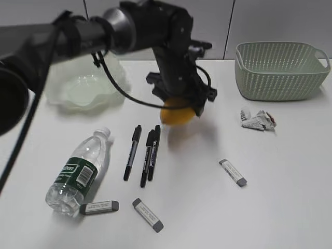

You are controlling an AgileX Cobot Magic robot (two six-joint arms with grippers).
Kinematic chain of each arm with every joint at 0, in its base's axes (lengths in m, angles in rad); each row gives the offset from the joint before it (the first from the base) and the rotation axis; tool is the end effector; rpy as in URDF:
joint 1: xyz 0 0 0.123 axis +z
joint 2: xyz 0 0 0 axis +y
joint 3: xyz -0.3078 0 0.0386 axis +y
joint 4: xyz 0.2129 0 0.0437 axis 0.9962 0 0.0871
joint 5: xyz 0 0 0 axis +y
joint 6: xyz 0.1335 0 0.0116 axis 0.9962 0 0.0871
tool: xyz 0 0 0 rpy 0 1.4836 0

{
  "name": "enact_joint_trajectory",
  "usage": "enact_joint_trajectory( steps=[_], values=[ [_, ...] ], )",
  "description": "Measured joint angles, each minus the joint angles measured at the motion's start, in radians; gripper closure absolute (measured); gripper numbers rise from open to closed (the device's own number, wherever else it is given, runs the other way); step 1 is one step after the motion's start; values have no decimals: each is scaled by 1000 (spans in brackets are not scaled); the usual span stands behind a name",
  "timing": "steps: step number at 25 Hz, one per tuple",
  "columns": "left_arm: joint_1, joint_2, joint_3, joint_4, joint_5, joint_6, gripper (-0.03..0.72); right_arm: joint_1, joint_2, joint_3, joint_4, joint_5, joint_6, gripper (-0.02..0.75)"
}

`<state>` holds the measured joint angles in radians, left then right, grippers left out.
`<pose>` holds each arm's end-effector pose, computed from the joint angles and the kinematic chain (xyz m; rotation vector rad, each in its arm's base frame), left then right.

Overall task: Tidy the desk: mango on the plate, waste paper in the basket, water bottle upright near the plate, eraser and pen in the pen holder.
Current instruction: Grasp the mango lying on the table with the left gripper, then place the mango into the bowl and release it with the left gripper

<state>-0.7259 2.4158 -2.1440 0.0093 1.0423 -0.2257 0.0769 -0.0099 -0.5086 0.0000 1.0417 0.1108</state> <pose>0.3880 -0.3429 0.1572 0.7035 2.7351 -0.2135 -0.0234 -0.0018 0.2454 0.0340 2.0085 0.1200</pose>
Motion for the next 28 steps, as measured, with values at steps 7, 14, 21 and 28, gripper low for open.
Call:
enact_joint_trajectory(
  steps=[7,14,21,28],
  values=[
    [139,-246,2,20,-21,30,105,0,0,0,0,0,0,396],
    [367,-232,21,-9,-155,53,105,0,0,0,0,0,0,396],
    [496,-18,35,-79,-93,82,105,0,0,0,0,0,0,396],
    [490,-6,33,-60,-87,85,22,0,0,0,0,0,0,396]
  ],
)
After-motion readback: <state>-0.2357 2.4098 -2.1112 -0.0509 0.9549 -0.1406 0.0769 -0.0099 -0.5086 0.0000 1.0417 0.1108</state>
